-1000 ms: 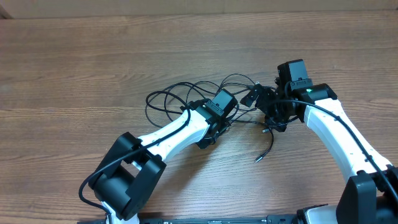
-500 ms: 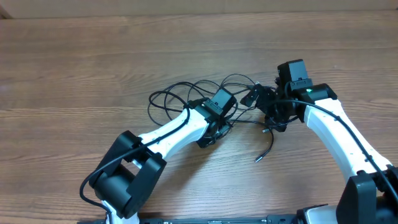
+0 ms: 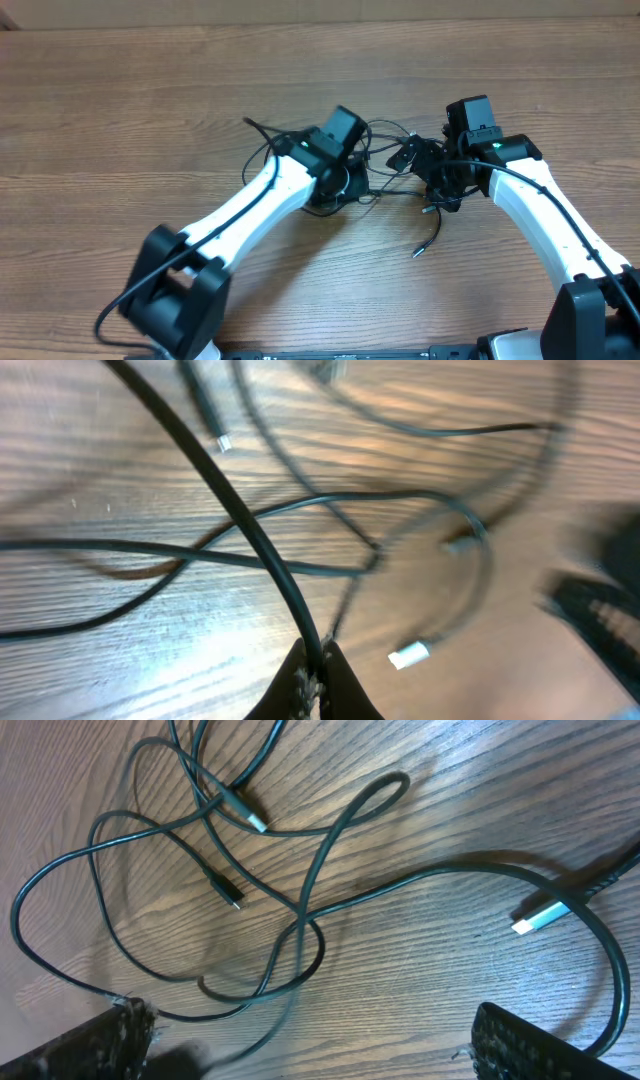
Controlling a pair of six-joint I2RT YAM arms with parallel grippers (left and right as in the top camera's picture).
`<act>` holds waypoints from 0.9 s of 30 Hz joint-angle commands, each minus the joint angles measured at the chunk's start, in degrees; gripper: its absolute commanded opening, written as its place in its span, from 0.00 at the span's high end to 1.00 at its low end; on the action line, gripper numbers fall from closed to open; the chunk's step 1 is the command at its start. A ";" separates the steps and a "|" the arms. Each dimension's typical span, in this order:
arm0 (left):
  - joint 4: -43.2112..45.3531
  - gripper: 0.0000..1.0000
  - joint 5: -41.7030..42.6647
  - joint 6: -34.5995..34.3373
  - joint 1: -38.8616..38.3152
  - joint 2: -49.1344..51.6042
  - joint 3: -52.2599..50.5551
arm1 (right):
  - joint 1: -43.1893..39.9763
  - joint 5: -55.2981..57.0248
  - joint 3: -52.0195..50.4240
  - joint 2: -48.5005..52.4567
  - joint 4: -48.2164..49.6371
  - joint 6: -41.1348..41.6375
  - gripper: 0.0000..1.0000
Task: Untangle cables
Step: 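Lift the grasped cable with the left gripper and pull it up-left out of the tangle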
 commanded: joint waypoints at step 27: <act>18.49 0.96 1.55 18.95 8.79 -37.53 10.49 | -0.02 5.97 0.07 -1.16 7.98 -0.02 0.00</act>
